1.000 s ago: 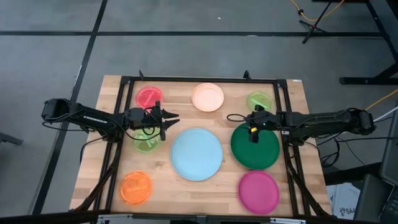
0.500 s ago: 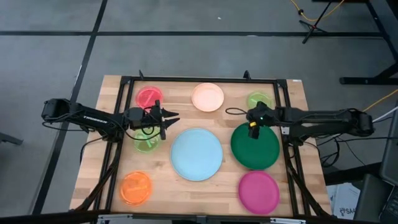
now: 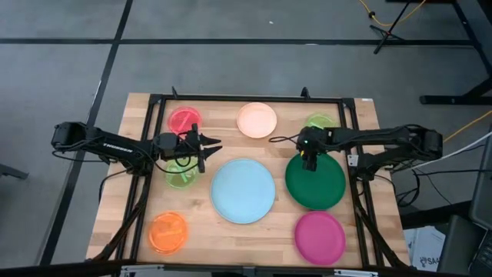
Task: Stack plastic plates
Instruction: Stack the green plate on top of the blue plate
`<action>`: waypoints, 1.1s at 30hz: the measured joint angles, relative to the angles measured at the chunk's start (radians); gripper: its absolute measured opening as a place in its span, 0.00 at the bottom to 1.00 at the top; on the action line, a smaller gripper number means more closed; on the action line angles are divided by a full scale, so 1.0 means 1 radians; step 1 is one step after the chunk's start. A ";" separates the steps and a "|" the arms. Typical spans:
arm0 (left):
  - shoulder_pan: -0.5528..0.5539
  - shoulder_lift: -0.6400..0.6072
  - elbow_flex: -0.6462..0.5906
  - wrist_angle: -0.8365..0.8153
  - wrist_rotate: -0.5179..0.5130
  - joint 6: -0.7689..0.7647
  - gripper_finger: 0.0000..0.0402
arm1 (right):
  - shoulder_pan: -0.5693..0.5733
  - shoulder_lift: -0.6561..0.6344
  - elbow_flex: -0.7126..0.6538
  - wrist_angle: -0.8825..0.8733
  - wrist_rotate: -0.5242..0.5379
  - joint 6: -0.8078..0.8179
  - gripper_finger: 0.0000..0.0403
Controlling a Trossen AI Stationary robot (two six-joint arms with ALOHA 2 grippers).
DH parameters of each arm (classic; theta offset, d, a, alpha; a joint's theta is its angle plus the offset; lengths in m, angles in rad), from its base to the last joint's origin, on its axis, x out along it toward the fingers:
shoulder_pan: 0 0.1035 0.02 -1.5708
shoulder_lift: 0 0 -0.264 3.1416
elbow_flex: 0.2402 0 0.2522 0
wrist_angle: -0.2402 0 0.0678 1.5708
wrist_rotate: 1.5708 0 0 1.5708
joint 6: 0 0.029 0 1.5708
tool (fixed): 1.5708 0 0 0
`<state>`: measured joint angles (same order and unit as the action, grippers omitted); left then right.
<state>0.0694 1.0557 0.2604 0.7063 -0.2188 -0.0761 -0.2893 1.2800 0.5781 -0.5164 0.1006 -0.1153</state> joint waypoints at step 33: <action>0.000 0.000 0.000 0.023 -0.006 0.000 0.25 | 0.001 0.010 0.002 0.007 -0.022 -0.066 0.04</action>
<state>0.0696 1.0557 0.2604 0.7294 -0.2249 -0.0757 -0.2886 1.2903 0.5800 -0.5094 0.0784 -0.1810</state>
